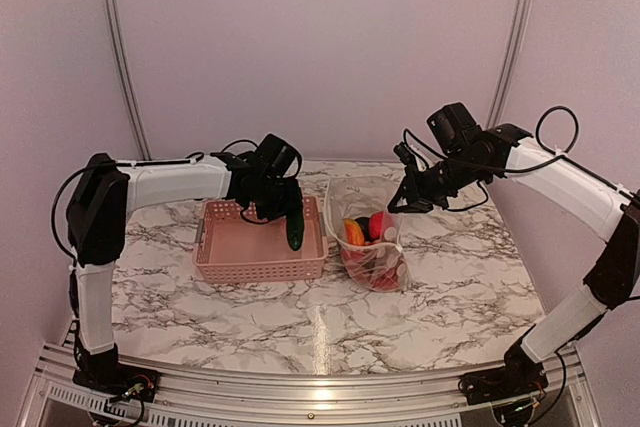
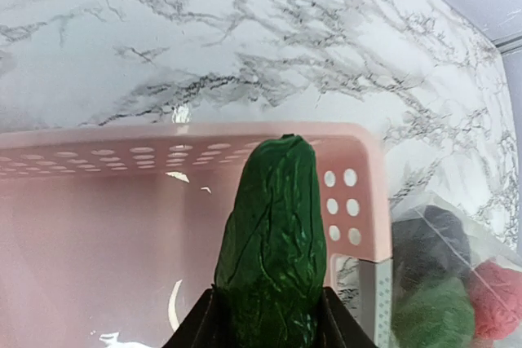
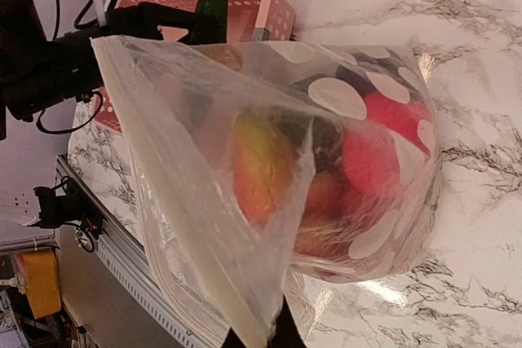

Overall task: Place the food in the zip-top bag and seal the zipper
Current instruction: Pick up the fake vegetable from the bin, then place the fake vegetable in the zipper food storage bag.

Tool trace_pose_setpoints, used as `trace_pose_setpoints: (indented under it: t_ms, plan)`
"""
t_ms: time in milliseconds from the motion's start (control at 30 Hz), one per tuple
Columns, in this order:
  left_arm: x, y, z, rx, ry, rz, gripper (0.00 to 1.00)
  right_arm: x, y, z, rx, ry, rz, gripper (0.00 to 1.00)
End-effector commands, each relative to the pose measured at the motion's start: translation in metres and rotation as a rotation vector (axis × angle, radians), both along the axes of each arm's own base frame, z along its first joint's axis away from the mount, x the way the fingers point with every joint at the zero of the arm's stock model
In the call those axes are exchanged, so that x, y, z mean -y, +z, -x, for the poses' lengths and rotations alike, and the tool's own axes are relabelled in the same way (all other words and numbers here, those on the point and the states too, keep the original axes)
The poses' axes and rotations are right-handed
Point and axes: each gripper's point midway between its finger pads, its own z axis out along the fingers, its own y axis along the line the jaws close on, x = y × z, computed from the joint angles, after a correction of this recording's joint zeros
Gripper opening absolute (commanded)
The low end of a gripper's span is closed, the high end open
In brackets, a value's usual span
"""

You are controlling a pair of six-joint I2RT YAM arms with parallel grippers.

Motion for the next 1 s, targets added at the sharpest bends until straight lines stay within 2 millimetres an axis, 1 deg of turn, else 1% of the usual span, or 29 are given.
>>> trace_pose_setpoints:
  t_ms: [0, 100, 200, 233, 300, 367, 467, 500, 567, 633, 767, 900, 967]
  plan:
    - [-0.005, 0.098, -0.002, 0.232, -0.001, 0.066, 0.25, 0.006, 0.015, 0.001, 0.035, -0.024, -0.019, 0.0]
    - [-0.003, 0.129, 0.007, 0.295, -0.028, 0.108, 0.24, 0.007, 0.014, 0.004, 0.035, -0.029, -0.025, 0.0]
    - [0.012, 0.167, 0.022, 0.392, -0.093, 0.191, 0.24, 0.009, 0.013, 0.006, 0.033, -0.036, -0.028, 0.0]
    - [0.019, 0.18, 0.029, 0.43, -0.116, 0.225, 0.24, 0.009, 0.012, 0.007, 0.032, -0.035, -0.03, 0.0]
    - [0.034, 0.215, 0.046, 0.545, -0.18, 0.31, 0.23, 0.007, 0.014, 0.008, 0.03, -0.03, -0.042, 0.0]
    - [0.049, 0.242, 0.063, 0.648, -0.245, 0.365, 0.23, 0.005, 0.017, 0.007, 0.033, -0.027, -0.05, 0.0]
    - [0.068, 0.276, 0.087, 0.797, -0.316, 0.435, 0.22, 0.003, 0.02, 0.006, 0.036, -0.024, -0.06, 0.0]
    - [0.072, 0.282, 0.093, 0.831, -0.33, 0.442, 0.23, 0.002, 0.021, 0.006, 0.036, -0.022, -0.064, 0.0]
    - [0.081, 0.287, 0.101, 0.877, -0.35, 0.45, 0.22, 0.0, 0.022, 0.006, 0.029, -0.016, -0.078, 0.0]
    - [0.091, 0.287, 0.107, 0.897, -0.368, 0.463, 0.22, -0.002, 0.026, 0.007, 0.024, -0.013, -0.094, 0.0]
    - [0.105, 0.273, 0.107, 0.899, -0.366, 0.445, 0.2, -0.004, 0.033, 0.007, 0.027, -0.016, -0.113, 0.0]
    - [0.112, 0.258, 0.11, 0.942, -0.336, 0.406, 0.2, -0.007, 0.035, 0.007, 0.015, -0.016, -0.133, 0.0]
    - [0.115, 0.252, 0.108, 0.96, -0.313, 0.4, 0.2, -0.009, 0.035, 0.009, 0.005, -0.014, -0.147, 0.0]
